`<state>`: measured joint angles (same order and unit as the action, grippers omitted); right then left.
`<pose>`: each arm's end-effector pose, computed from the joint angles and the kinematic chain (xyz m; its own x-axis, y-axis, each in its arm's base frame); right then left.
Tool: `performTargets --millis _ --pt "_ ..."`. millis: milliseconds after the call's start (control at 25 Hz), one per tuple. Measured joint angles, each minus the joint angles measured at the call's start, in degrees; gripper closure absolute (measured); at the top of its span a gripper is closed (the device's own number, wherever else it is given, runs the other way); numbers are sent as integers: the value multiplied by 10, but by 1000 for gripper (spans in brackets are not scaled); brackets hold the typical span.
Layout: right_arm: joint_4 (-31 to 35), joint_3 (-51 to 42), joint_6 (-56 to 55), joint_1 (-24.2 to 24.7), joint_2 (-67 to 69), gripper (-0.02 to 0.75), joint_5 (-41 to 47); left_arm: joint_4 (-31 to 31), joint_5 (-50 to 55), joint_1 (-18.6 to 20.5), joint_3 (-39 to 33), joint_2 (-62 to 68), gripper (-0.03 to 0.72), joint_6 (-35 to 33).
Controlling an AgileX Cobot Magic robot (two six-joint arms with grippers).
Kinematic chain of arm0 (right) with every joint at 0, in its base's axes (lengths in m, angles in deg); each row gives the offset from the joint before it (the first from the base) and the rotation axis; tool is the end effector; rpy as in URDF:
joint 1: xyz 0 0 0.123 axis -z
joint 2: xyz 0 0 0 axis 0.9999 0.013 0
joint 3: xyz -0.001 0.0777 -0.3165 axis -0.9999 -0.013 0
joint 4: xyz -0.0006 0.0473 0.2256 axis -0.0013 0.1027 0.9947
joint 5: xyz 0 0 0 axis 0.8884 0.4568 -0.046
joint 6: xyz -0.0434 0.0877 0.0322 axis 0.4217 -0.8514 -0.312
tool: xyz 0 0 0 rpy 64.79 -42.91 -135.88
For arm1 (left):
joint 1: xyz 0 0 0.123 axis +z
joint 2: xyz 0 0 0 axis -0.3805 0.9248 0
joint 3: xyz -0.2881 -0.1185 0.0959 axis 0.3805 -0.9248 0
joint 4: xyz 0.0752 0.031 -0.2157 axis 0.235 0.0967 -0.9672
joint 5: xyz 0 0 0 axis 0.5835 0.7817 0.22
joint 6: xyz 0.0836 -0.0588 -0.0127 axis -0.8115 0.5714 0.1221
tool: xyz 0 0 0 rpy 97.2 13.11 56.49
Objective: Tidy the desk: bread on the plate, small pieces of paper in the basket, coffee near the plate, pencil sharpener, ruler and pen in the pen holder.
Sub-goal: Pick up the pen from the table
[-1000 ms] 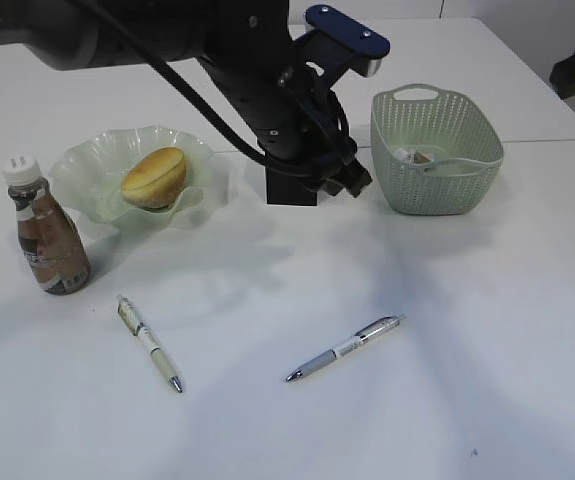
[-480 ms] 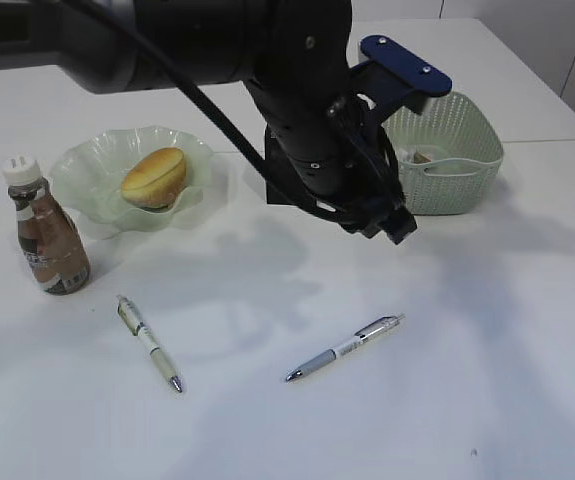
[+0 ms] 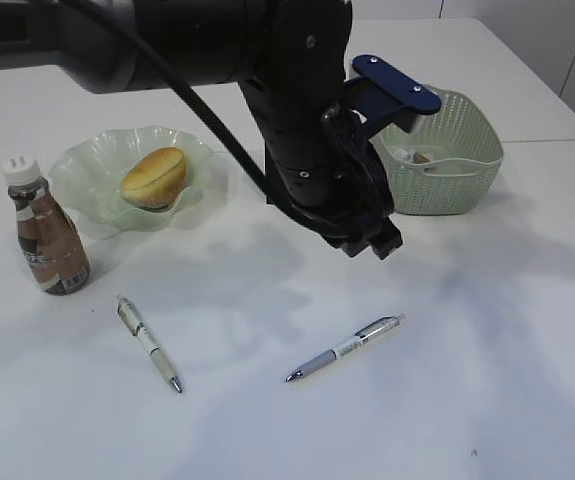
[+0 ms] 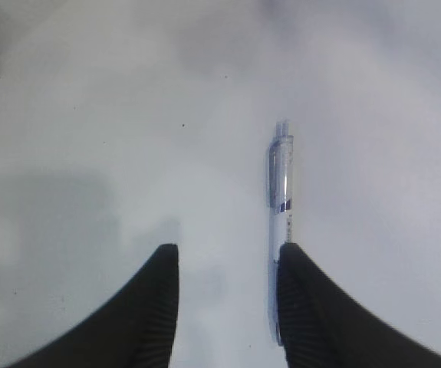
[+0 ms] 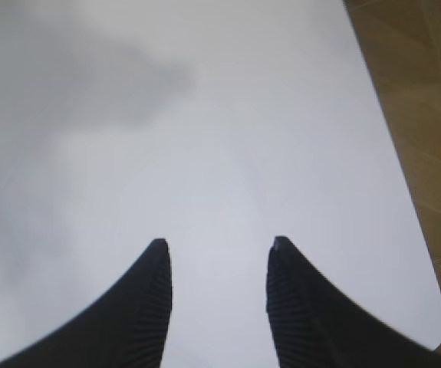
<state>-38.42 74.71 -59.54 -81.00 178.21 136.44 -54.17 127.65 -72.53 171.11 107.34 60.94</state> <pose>0.3145 -0.0656 0.3365 -0.9274 0.2798 -0.2481 0.3227 0.9340 -0.1531 0.3005 -0.3473 0.2773 -0.4855 0.7601 -0.4319 0.8037 0.5825 0.1216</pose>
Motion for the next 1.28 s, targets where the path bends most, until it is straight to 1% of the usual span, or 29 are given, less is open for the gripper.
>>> performTargets --millis 160,200,320,600,840,1000,1040,1200,1280 --pt "15 0 20 0 16 400 1 0 6 0 0 0 391 0" --pt "42 0 34 0 24 400 1 0 9 0 0 0 391 0" --pt "75 0 46 0 42 400 1 -7 19 0 0 0 391 0" --pt "81 0 47 0 72 401 1 -15 66 0 0 6 391 0" --pt "83 0 47 0 77 402 1 -34 98 -1 4 56 391 -1" --pt "83 7 47 0 77 402 1 -58 103 -1 27 90 386 -9" --pt "82 25 47 0 77 402 1 -58 104 -2 34 96 376 -11" --pt "80 37 47 0 77 403 1 -72 117 -7 78 126 321 -24" --pt "79 37 47 0 77 403 1 -76 129 -8 105 143 313 -26"
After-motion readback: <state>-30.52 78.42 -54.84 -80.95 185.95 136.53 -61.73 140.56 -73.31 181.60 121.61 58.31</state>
